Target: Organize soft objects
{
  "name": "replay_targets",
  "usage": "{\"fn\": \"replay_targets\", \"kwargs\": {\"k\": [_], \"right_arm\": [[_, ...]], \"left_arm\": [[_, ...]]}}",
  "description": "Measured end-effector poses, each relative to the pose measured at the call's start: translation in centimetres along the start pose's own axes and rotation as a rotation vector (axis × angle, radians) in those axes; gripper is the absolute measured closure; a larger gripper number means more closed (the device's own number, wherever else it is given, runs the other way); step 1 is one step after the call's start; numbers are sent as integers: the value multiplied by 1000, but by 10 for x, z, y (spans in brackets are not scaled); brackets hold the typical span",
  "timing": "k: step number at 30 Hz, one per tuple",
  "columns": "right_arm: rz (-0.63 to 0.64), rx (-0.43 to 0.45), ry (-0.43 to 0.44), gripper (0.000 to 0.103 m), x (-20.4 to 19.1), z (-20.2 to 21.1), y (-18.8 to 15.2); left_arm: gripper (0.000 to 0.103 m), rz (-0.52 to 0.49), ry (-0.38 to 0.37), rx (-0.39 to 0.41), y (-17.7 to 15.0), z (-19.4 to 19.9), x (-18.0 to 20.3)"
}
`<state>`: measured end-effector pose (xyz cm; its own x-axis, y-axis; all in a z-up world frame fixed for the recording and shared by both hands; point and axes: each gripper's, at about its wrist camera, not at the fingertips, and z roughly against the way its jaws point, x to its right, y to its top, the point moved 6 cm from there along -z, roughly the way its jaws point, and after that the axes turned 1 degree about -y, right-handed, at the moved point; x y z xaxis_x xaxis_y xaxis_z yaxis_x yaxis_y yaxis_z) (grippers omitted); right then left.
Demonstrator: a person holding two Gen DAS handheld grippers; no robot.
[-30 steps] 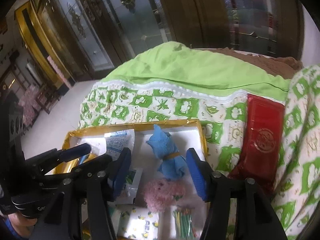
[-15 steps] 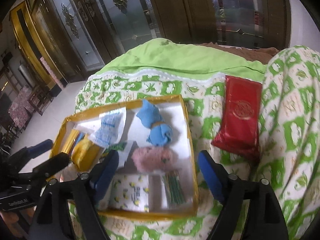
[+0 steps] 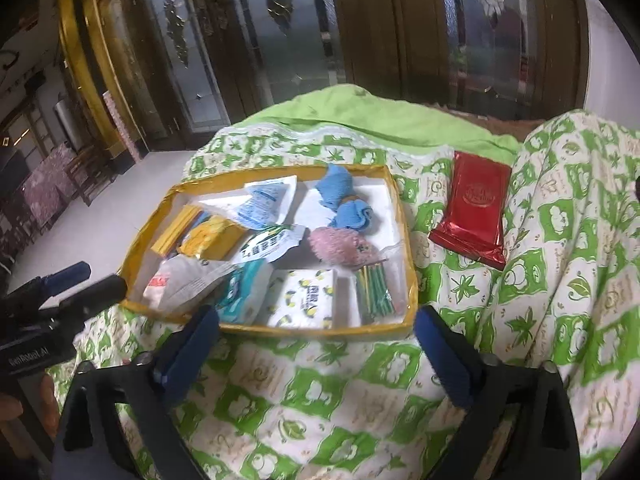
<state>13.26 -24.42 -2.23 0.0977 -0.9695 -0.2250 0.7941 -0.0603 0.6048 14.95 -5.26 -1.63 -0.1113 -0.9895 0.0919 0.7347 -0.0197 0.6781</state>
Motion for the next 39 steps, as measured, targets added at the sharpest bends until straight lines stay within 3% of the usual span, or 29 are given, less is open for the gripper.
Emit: {"fn": "replay_targets", "kwargs": {"k": [10, 24, 39], "right_arm": [[73, 83, -45, 1, -21, 35, -20], [12, 146, -52, 1, -22, 81, -44], [-4, 194, -59, 1, -29, 126, -58]], "left_arm": [[5, -7, 48, 52, -21, 33, -4], [4, -15, 42, 75, -37, 67, 4], [0, -54, 98, 130, -47, 107, 16]]}}
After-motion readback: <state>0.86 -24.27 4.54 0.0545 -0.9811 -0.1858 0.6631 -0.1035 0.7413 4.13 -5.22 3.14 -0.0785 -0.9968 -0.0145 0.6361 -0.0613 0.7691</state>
